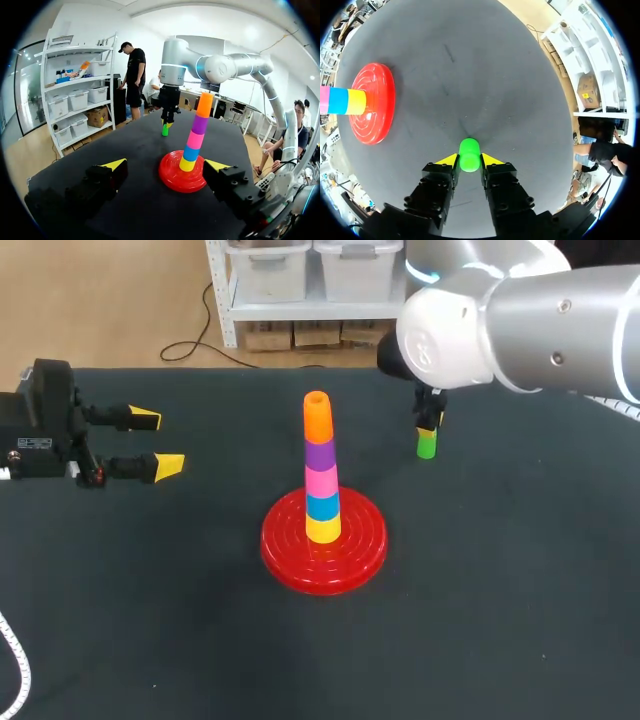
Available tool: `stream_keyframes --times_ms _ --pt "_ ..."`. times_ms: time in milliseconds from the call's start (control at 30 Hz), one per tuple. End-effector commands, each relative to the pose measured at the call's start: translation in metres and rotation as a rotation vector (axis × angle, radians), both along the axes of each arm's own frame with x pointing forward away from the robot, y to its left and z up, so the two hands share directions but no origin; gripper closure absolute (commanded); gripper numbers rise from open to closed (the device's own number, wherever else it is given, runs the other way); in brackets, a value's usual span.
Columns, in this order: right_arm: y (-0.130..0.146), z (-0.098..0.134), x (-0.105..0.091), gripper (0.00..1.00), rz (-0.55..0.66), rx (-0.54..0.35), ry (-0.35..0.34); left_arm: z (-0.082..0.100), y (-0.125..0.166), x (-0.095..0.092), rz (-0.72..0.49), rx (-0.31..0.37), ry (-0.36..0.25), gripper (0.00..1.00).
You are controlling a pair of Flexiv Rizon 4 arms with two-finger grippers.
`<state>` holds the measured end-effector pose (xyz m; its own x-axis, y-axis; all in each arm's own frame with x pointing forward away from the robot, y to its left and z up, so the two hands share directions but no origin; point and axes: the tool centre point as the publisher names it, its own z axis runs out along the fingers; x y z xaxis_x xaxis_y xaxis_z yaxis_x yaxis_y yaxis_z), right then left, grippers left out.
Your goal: Pick up and stack the cylinders on the red base in this order: pink,purple,orange,green
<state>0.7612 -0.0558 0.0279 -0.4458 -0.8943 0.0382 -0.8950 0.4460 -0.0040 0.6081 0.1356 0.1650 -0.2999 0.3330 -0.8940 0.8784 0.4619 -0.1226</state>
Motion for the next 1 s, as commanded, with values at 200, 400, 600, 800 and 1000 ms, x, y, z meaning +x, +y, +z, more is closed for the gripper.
stream_keyframes --times_ms 200,400,600,800,1000 --pt "0.008 0.053 0.015 1.00 0.085 -0.036 0.053 -0.002 0.000 0.000 0.003 -0.005 -0.008 0.00" --pt "0.014 0.097 0.020 1.00 0.139 -0.052 0.064 -0.002 0.000 0.000 0.003 -0.005 -0.008 0.00" --pt "0.025 0.144 0.016 1.00 0.222 -0.016 0.057 -0.002 0.000 0.000 0.003 -0.005 -0.008 0.00" --pt "0.041 0.200 0.001 1.00 0.309 -0.008 -0.005 -0.002 0.000 0.000 0.003 -0.005 -0.008 0.00" --pt "0.060 0.239 -0.025 1.00 0.401 -0.005 -0.049 -0.002 0.000 0.000 0.003 -0.005 -0.008 0.00"
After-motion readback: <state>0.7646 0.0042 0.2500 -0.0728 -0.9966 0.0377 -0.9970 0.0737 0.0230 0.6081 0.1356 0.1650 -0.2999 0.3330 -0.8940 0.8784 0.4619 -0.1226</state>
